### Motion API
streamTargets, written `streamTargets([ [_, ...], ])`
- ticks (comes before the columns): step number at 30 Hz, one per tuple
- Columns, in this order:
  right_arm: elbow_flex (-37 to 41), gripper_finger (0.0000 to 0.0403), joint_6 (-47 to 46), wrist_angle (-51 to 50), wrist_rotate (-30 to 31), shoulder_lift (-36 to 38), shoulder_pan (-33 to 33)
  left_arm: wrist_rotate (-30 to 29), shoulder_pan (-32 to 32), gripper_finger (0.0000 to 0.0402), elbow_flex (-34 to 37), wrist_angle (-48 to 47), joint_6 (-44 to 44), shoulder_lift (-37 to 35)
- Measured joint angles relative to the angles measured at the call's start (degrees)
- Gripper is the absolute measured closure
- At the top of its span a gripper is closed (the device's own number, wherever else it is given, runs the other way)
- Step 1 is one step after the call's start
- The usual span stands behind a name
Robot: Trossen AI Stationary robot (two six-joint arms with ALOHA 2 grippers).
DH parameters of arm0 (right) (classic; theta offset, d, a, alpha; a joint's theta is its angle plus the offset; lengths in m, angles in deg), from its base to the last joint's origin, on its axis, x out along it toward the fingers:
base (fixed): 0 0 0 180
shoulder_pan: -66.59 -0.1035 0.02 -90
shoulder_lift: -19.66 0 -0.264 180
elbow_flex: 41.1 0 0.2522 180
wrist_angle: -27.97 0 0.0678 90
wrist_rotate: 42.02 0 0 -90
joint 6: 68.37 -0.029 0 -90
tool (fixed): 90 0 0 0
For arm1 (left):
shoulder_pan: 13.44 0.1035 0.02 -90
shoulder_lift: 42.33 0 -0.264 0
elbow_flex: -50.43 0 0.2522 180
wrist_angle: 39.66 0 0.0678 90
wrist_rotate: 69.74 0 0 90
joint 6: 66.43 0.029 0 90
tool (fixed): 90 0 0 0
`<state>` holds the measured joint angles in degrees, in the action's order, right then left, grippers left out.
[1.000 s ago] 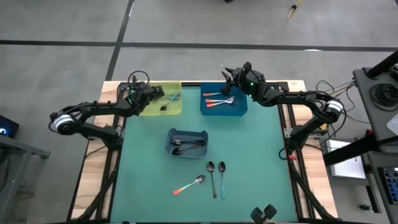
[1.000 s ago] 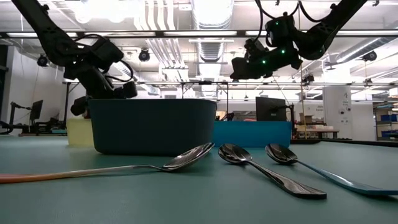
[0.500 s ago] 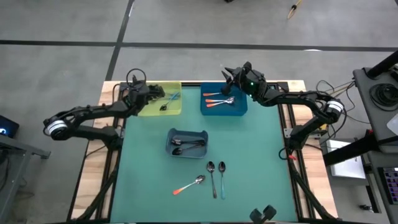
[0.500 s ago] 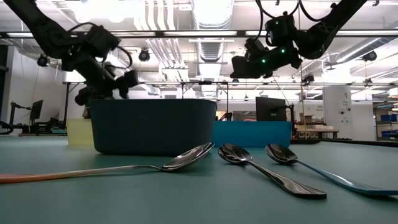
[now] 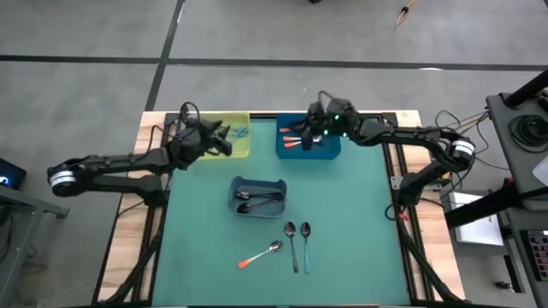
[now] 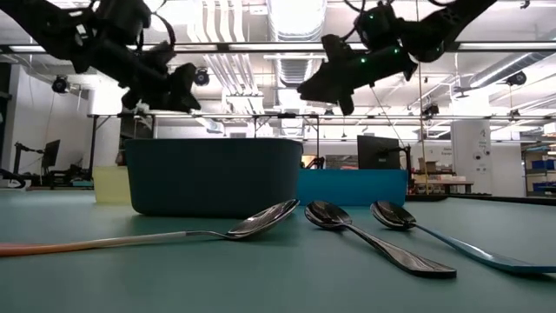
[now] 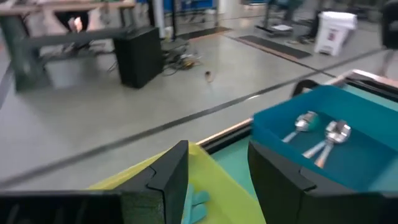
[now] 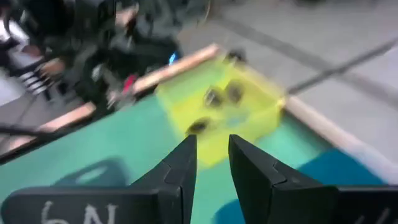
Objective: Sort silverware by color (type)
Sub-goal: Put the orange spoon into the blue bin
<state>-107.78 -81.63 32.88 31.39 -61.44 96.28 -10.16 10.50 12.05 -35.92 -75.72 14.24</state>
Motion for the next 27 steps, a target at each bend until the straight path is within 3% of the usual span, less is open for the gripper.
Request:
streamTargets([
  [14,-2.01,0.0327,-12.18,-10.31,-0.02,0.00,-19.23,0.00,-12.42,0.0255,0.00,0.00,8.82,-2.35],
  [23,-5.79,0.0328,-11.20,-22.11,0.10,0.00,-28.38,0.00,-20.49,0.0255,-0.30,5.79,10.42,-2.35],
  [27,-6.71,0.0330,-11.19,-27.22,0.12,0.00,-32.19,0.00,-23.29,0.0255,-4.07,4.24,10.32,-1.84],
])
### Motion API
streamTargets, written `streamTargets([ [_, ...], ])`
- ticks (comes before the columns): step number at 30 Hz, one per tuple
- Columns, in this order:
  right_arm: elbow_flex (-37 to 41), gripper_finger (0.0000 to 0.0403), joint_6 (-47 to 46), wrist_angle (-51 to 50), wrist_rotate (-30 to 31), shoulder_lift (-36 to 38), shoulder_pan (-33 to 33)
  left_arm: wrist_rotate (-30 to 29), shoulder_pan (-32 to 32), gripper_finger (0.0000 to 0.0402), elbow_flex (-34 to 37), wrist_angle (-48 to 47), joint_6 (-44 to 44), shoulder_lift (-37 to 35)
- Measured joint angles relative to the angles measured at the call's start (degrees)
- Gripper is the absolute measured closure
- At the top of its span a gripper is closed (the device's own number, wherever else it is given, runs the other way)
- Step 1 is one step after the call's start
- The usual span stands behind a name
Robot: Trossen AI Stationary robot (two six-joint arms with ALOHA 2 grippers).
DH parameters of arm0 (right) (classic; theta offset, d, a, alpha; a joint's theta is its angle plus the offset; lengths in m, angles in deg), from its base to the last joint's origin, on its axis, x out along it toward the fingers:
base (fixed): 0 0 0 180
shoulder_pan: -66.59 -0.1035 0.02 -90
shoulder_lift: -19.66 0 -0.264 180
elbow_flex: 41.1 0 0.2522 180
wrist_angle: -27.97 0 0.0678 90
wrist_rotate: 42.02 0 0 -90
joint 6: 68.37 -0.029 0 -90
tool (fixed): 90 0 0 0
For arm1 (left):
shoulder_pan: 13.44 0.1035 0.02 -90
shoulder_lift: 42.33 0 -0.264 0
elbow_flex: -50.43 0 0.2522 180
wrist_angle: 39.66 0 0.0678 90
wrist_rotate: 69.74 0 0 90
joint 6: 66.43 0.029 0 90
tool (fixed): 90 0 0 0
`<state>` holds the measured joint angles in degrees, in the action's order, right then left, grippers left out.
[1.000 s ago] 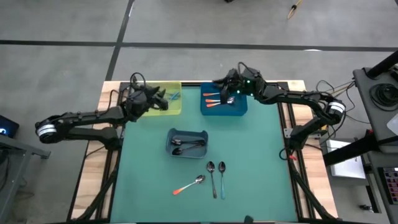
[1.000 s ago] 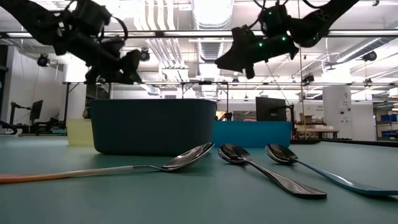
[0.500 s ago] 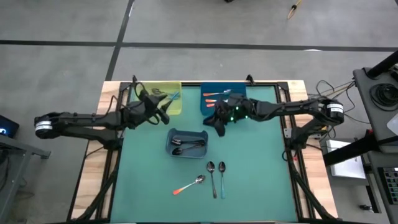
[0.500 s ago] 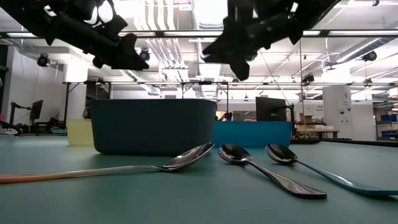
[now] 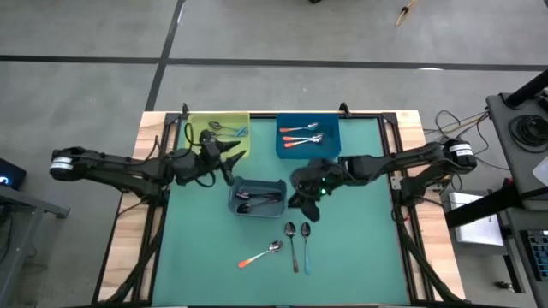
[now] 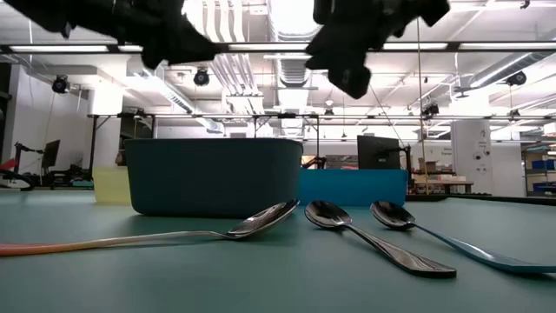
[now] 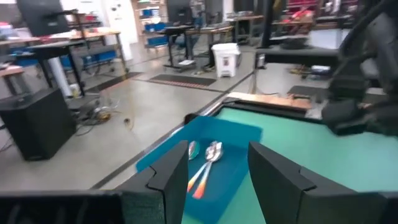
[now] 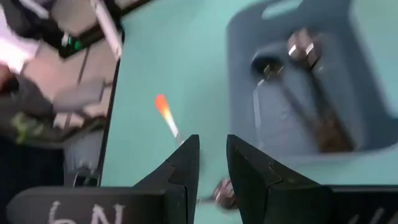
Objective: Sort silverware by color (type)
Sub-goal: Put the orange spoon into the blue bin
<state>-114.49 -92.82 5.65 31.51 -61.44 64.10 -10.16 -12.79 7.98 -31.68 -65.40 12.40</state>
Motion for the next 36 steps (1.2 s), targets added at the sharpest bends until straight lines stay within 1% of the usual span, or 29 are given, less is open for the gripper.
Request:
streamTargets([
  [6,-0.24,0.0331,0.29,-7.11,0.00,0.00,-5.04,0.02,-5.92,0.0255,-5.47,-3.19,-1.82,3.05],
  [11,-0.20,0.0332,0.98,-13.96,0.17,0.00,-9.05,0.09,-12.03,0.0255,-8.99,-5.42,-5.45,7.61],
  [13,-0.20,0.0331,0.09,-15.95,1.13,0.00,-10.84,0.04,-14.47,0.0255,-10.89,-7.29,-7.50,9.86],
  [16,-0.19,0.0331,-1.44,-19.30,3.19,0.00,-13.17,0.09,-18.24,0.0255,-14.48,-13.55,-11.48,14.18],
  [21,-0.09,0.0335,-1.84,-23.51,7.25,0.00,-16.60,0.05,-24.03,0.0255,-23.04,-31.04,-20.47,21.99],
  [23,-0.09,0.0335,-1.70,-23.96,7.97,0.00,-17.44,0.06,-26.07,0.0255,-26.16,-37.31,-24.32,25.54],
  [25,-0.07,0.0335,-1.51,-24.19,8.10,0.00,-17.97,0.06,-28.08,0.0255,-28.53,-41.09,-27.53,28.88],
  [32,-0.05,0.0335,-0.44,-24.13,9.17,0.00,-18.27,0.04,-34.81,0.0255,-31.20,-41.26,-34.28,38.20],
  [36,-0.05,0.0335,-0.48,-23.86,9.18,0.00,-18.29,-0.23,-37.09,0.0255,-31.96,-40.88,-38.30,42.41],
])
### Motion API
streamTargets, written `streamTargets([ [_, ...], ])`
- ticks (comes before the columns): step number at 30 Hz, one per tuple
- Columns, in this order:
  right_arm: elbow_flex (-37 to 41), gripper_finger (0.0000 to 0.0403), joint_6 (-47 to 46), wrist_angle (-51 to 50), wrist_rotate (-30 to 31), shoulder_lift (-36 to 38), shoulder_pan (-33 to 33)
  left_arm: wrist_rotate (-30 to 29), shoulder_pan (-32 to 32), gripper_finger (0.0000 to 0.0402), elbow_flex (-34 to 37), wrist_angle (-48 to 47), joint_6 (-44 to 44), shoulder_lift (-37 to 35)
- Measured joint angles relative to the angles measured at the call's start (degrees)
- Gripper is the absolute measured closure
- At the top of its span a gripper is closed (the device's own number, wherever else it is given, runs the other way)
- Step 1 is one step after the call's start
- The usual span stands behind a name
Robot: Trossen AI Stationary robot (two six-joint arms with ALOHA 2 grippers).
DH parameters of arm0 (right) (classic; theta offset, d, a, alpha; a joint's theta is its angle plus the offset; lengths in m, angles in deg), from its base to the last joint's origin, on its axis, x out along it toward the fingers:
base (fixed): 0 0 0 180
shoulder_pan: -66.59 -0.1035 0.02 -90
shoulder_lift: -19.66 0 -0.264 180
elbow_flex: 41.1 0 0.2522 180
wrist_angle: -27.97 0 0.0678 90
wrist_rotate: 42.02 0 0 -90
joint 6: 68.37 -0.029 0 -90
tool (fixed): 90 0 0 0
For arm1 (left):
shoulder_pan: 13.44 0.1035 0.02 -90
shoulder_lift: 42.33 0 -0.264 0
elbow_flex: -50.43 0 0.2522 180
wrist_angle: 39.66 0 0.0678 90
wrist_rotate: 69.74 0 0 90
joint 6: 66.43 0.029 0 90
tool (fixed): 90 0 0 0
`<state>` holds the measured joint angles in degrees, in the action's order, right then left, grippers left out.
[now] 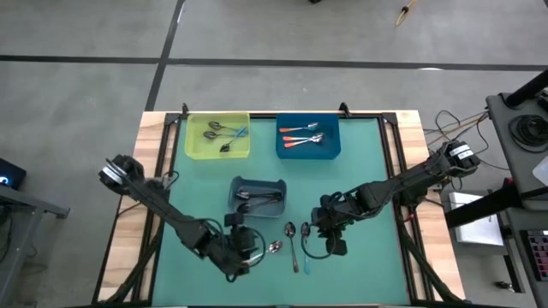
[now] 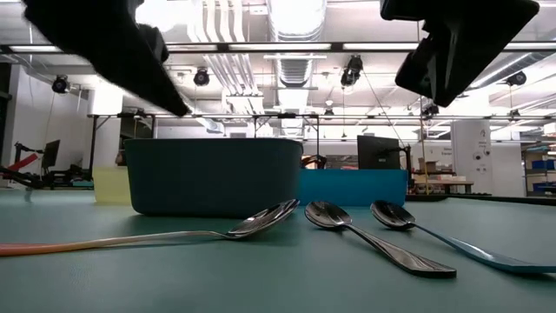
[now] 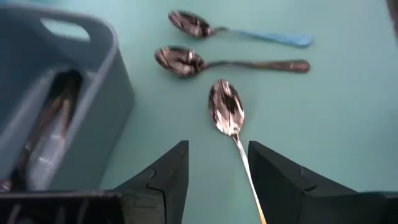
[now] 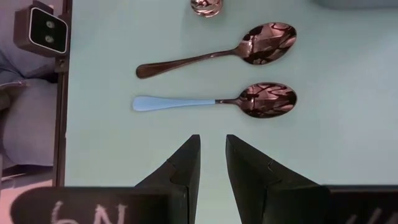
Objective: Sort silverware by color (type)
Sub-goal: Put the orange spoon into the blue bin
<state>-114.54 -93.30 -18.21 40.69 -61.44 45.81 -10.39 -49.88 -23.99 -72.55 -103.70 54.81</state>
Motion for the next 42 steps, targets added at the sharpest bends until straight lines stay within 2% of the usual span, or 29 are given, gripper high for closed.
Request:
streamTargets([
  [4,0.00,0.0335,-0.04,0.14,0.00,0.00,0.00,0.38,-0.45,0.0255,-0.78,0.66,-2.50,2.52],
  [10,0.00,0.0335,-0.07,0.47,0.00,0.00,0.02,5.98,-0.45,0.0246,-0.86,5.51,-1.94,5.42],
  [20,0.00,0.0335,-0.37,1.28,0.68,0.00,-1.04,4.22,-0.59,0.0200,-0.86,7.48,-2.73,8.45],
  [31,0.00,0.0335,-4.05,1.28,6.67,-0.02,-6.93,4.16,-0.77,0.0204,-0.88,9.28,-5.79,14.08],
  [38,0.02,0.0335,-5.23,1.38,8.68,0.00,-8.74,1.97,-1.37,0.0207,-4.70,8.94,-6.37,18.79],
  [42,0.07,0.0335,-5.22,1.38,9.00,0.00,-8.76,1.66,-1.42,0.0225,-6.07,8.00,-6.52,20.11],
])
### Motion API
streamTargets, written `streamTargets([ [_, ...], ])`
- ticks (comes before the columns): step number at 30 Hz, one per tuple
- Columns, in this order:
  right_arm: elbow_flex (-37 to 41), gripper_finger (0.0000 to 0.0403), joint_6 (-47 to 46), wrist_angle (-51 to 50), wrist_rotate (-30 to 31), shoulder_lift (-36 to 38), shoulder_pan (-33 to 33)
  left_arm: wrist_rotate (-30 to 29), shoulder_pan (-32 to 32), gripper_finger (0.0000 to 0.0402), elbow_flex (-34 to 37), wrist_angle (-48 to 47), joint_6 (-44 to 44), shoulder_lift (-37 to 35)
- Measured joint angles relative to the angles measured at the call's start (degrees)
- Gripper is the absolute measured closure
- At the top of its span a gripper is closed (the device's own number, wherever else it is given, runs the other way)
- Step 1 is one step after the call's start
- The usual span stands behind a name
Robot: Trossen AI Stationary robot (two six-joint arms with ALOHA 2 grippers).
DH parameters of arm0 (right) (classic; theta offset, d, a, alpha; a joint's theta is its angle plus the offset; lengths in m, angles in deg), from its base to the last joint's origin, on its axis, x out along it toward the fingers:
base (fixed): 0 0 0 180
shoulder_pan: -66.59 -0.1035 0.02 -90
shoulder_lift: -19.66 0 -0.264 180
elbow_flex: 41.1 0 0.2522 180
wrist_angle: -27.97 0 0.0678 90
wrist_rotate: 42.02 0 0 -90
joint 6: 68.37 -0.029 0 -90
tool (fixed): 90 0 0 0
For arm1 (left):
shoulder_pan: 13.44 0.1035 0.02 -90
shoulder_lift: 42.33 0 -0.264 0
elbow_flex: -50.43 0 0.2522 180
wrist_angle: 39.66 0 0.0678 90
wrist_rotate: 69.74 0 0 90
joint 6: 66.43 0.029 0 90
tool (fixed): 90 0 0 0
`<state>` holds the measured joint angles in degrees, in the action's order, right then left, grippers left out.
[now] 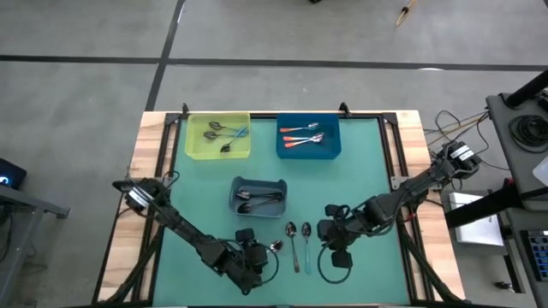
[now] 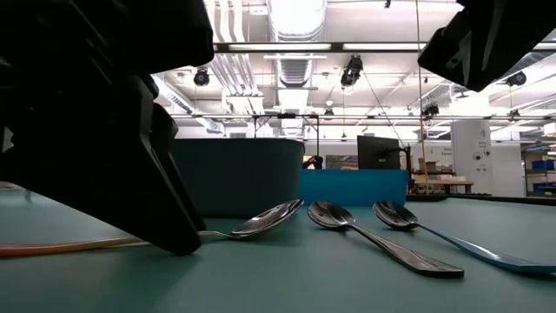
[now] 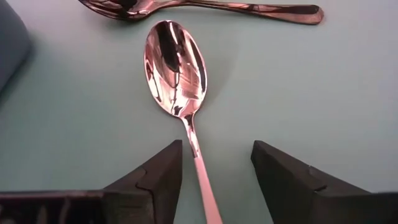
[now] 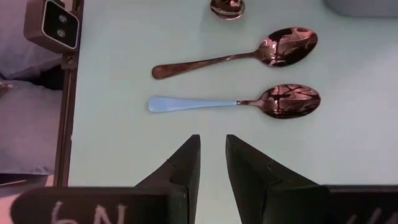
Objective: Sort silverware by color (type)
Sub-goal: Put the orange spoon into the blue bin
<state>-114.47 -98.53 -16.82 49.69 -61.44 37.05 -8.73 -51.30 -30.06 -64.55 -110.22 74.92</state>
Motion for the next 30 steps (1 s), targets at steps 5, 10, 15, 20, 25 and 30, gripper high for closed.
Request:
streamTargets([
  [5,0.02,0.0335,0.13,0.00,0.03,-0.02,0.02,0.50,-0.01,0.0267,-0.19,-1.22,-1.72,0.05],
  [10,0.04,0.0335,0.21,0.02,0.31,-0.02,0.02,0.71,-0.01,0.0320,-0.14,-2.25,-2.67,0.05],
  [15,0.04,0.0335,0.35,0.03,1.45,-0.02,0.02,0.74,-0.01,0.0382,-0.06,-2.60,-2.84,0.05],
  [20,0.04,0.0335,0.79,0.03,1.50,-0.02,0.02,0.87,-0.02,0.0397,0.00,-2.69,-3.19,-0.30],
  [25,0.04,0.0335,1.68,0.03,2.03,-0.02,-0.18,-0.04,-0.56,0.0400,-0.10,-3.31,-1.71,-1.36],
  [30,0.07,0.0335,2.21,0.03,3.46,-0.02,-0.68,0.10,-0.64,0.0401,0.06,-5.97,-0.80,-2.80],
])
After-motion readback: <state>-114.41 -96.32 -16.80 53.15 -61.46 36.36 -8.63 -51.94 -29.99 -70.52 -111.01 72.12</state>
